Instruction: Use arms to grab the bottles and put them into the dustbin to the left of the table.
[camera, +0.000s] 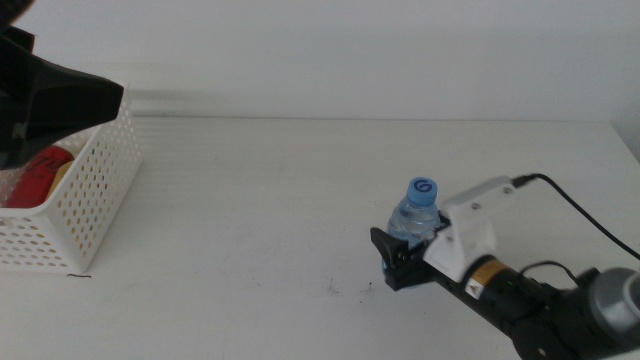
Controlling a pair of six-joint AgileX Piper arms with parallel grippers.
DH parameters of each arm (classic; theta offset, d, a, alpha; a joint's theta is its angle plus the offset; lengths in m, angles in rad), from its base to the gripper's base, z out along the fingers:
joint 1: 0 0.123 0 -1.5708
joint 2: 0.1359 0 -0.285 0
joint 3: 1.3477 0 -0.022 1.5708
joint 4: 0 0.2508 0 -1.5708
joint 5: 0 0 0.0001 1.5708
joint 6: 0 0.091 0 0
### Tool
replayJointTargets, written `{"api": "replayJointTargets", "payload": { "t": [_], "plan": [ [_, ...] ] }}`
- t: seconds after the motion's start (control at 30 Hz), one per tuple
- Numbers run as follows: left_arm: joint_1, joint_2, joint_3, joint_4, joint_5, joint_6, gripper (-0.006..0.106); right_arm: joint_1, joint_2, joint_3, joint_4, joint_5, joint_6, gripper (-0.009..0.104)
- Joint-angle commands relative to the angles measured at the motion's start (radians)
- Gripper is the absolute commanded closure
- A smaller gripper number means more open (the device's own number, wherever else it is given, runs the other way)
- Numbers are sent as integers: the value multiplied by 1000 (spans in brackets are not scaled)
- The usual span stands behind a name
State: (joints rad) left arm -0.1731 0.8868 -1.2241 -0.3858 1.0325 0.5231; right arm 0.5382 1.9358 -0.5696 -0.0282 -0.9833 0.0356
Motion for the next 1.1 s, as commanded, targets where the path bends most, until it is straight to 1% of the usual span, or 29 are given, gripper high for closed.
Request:
{"api": "replayJointTargets", "payload": {
  "t": [0.0,0.07,0.1,0.17,0.27,0.37,0.53,0.7,0.83,0.93,0.97,1.03,1.07],
  "plan": [
    [-6,-4,4,-3,-12,0,7,12,8,-47,-20,20,-17,51],
    [-6,-4,4,-3,-12,0,7,24,2,-87,-5,20,-48,94],
    [-6,-4,4,-3,-12,0,7,31,-1,-121,0,32,-57,96],
    [-6,-4,4,-5,-12,0,7,31,-3,-209,-25,108,-62,95],
    [-6,-4,4,-5,-14,0,7,31,28,-436,-110,312,-46,95],
    [-6,-4,4,-5,-14,0,7,31,121,-654,-159,403,3,95],
    [-6,-4,4,-5,-14,0,7,44,315,-935,-173,427,44,95],
    [-6,-4,4,-5,-14,0,7,55,448,-1079,-173,438,44,95],
    [-6,-4,4,-3,-14,0,7,69,502,-1129,-171,438,44,92],
    [-6,-4,4,-5,-12,0,7,79,521,-1137,-168,440,44,81],
    [-6,-4,4,-5,-12,0,7,79,523,-1137,-167,445,44,74],
    [-6,-4,4,-5,-12,0,7,86,521,-1137,-164,493,44,55],
    [-6,-4,4,-5,-12,0,7,91,513,-1135,-156,526,44,43]
  ]
}}
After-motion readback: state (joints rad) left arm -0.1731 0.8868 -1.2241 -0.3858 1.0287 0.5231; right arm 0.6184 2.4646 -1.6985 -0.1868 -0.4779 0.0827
